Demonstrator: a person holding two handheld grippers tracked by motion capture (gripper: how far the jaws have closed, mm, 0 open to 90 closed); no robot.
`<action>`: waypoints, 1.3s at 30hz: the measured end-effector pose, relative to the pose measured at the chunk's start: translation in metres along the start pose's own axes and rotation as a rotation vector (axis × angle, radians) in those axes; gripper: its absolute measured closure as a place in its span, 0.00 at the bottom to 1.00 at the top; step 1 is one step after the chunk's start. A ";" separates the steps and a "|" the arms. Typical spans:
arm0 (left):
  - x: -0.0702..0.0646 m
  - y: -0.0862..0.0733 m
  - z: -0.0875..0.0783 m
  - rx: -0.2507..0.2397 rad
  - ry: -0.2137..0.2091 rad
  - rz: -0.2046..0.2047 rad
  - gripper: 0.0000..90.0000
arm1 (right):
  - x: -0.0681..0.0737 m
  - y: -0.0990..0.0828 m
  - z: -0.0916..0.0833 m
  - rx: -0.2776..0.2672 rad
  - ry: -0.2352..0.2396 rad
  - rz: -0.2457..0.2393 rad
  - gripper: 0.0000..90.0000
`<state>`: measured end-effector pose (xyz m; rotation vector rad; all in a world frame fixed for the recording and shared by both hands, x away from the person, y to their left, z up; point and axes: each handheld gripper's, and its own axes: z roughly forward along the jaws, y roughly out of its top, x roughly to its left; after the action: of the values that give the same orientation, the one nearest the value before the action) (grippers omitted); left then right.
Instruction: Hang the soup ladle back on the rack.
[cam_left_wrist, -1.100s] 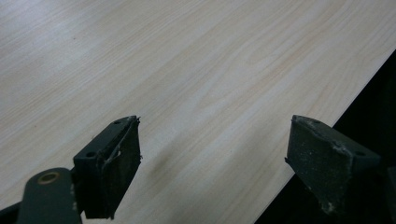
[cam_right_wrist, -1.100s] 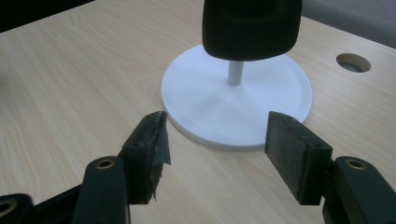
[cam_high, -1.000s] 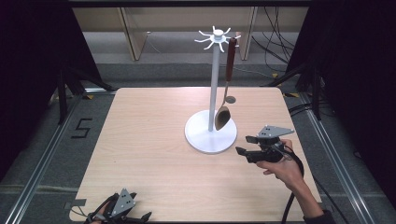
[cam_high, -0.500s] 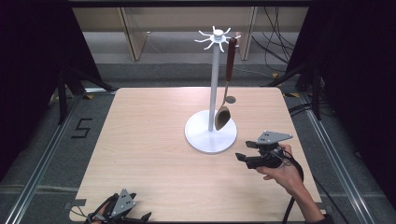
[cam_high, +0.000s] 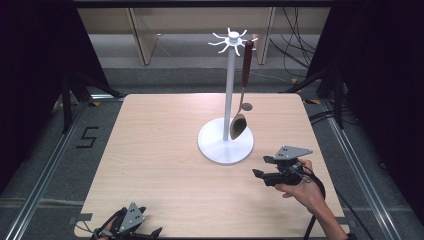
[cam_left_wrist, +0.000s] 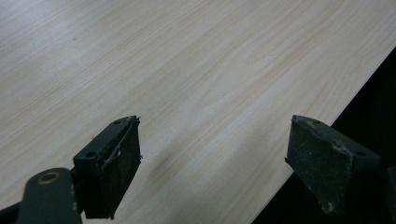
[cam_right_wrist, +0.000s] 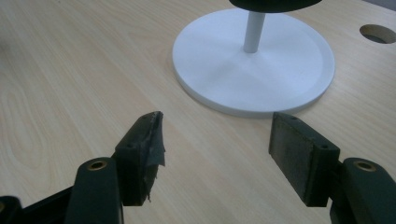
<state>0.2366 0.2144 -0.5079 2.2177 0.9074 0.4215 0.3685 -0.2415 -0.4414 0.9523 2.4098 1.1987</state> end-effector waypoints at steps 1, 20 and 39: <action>0.000 0.000 0.000 0.000 0.000 0.001 0.19 | 0.001 0.000 -0.001 0.008 0.002 0.002 0.40; 0.000 0.000 0.000 0.002 0.000 -0.003 0.19 | 0.011 -0.023 -0.001 0.028 0.025 -0.028 0.36; 0.000 0.000 0.000 0.002 0.000 -0.002 0.19 | 0.021 -0.039 -0.003 0.049 0.031 -0.040 0.33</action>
<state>0.2370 0.2145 -0.5084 2.2182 0.9097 0.4195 0.3340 -0.2466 -0.4695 0.9012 2.4814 1.1539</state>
